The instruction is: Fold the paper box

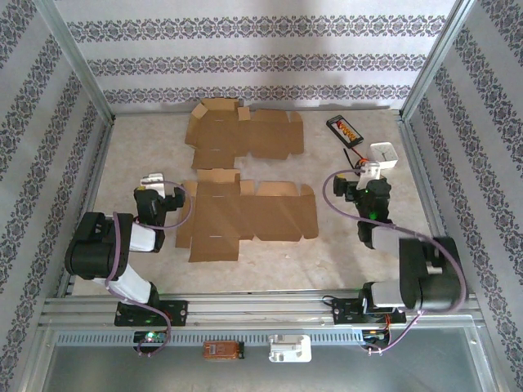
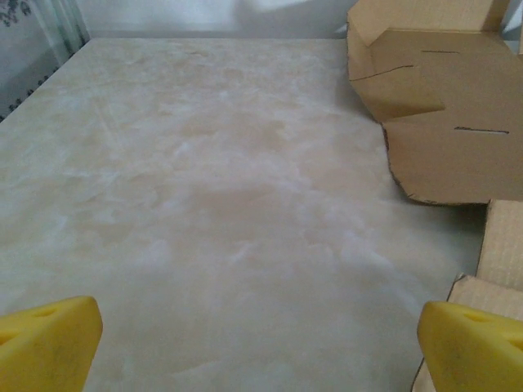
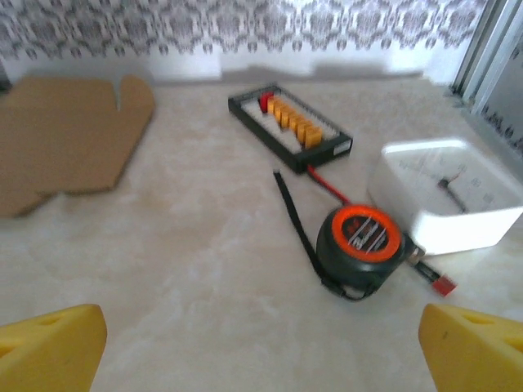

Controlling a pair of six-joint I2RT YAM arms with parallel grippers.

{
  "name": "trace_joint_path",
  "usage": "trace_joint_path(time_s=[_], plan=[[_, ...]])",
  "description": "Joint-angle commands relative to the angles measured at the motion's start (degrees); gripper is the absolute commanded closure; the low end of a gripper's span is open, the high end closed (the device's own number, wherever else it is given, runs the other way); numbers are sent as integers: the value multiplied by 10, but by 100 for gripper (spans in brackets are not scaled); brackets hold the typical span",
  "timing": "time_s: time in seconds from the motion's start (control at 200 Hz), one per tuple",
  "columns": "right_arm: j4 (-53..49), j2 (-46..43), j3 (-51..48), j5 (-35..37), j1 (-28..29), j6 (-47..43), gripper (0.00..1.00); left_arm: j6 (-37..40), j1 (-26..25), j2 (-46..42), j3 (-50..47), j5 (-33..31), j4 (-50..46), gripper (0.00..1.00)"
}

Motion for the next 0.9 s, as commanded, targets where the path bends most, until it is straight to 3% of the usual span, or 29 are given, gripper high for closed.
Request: trace_joint_path(time_s=[0.0, 0.06, 0.15, 0.27, 0.36, 0.52, 0.625, 0.755, 0.894], plan=[[-148, -97, 45, -1, 1, 101, 2, -14, -5, -83, -4, -30, -15, 1], [-277, -132, 96, -49, 2, 180, 2, -27, -5, -164, 19, -51, -129, 1], [-443, -120, 195, -127, 33, 249, 2, -125, -5, -289, 76, -47, -315, 1], [-568, -54, 302, -179, 108, 251, 2, -298, -18, -359, 172, 103, -515, 1], [-614, 4, 367, -195, 151, 234, 2, -383, -78, -360, 235, 199, -616, 0], [-729, 144, 496, -174, 177, 190, 2, -409, -258, -347, 324, 189, -766, 0], [-788, 222, 553, -126, 177, 155, 2, -432, -339, -333, 357, 182, -823, 0], [-815, 294, 577, -89, 168, 115, 2, -429, -402, -312, 393, 170, -902, 0], [-809, 327, 590, -126, 180, 5, 2, -448, -418, -315, 392, 165, -947, 0]])
